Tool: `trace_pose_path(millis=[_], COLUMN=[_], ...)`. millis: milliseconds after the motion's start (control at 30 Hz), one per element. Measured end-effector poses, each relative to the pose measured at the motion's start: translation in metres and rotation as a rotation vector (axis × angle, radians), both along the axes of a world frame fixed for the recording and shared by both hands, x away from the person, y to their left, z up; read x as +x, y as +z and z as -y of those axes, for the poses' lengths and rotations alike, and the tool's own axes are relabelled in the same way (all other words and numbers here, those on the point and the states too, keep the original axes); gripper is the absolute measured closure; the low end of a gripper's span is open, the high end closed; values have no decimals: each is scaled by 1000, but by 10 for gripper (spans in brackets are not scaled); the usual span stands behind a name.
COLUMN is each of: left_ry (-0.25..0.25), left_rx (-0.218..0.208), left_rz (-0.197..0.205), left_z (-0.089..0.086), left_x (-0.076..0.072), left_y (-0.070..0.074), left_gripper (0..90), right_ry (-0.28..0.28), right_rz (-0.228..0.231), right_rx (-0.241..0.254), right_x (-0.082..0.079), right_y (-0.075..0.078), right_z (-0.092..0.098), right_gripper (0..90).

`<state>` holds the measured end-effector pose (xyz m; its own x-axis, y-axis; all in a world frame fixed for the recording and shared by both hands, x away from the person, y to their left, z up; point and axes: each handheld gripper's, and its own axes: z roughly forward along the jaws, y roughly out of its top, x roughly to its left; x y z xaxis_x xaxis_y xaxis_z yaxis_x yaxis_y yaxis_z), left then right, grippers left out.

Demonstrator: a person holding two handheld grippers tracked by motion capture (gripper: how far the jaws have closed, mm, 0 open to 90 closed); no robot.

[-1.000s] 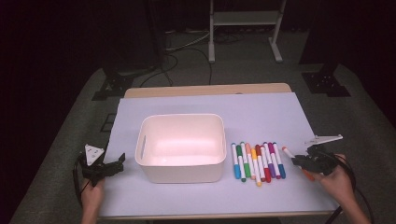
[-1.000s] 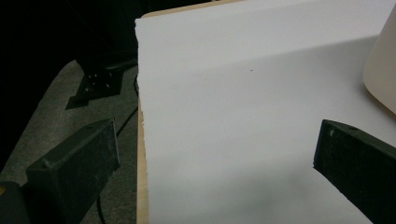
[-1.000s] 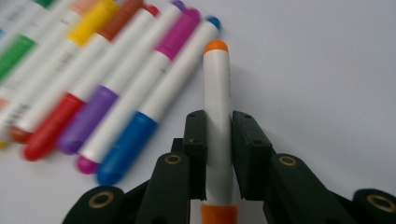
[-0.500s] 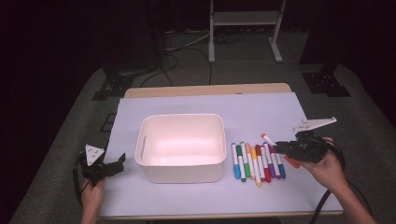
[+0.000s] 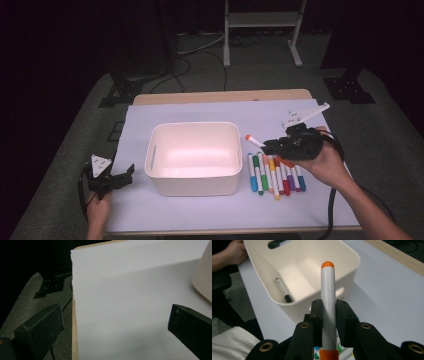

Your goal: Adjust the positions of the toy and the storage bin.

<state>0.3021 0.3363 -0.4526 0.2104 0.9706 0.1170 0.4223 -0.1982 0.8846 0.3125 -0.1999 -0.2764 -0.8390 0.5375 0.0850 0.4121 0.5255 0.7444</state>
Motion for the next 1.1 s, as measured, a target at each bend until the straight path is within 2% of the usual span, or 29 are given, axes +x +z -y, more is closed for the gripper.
trace_pose_path(millis=[67, 100, 167, 200, 333, 400, 600, 800, 1100], left_ry=[0, -1, 0, 0, -1, -1, -1, -2, -3], left_rx=[-1, 0, -3, -4, -4, -6, -8, -7, -13], left_rz=[0, -1, -2, -2, -2, -3, -4, -4, -7], left_z=[0, 0, 0, 0, 0, -1, -1, -1, -1], left_x=[0, 0, 0, 0, 0, 0, 0, 0, 0], left_y=[0, 0, 0, 0, 0, 0, 0, 0, 0], left_gripper=[0, 0, 0, 0, 0, 0, 0, 0, 0], right_ry=[32, 61, 73, 108, 145, 192, 243, 306, 363], right_rz=[2, 0, 1, -5, -12, -13, -20, -32, -68], right_rx=[6, 10, 8, 10, 8, 2, -5, -19, -41], right_x=[1, 3, 3, 5, 7, 11, 14, 19, 27], right_y=[5, 8, 9, 12, 14, 14, 13, 8, -8], right_z=[-11, -22, -26, -39, -55, -71, -93, -126, -159], right_gripper=[757, 757, 757, 757, 757, 757, 757, 757, 757])
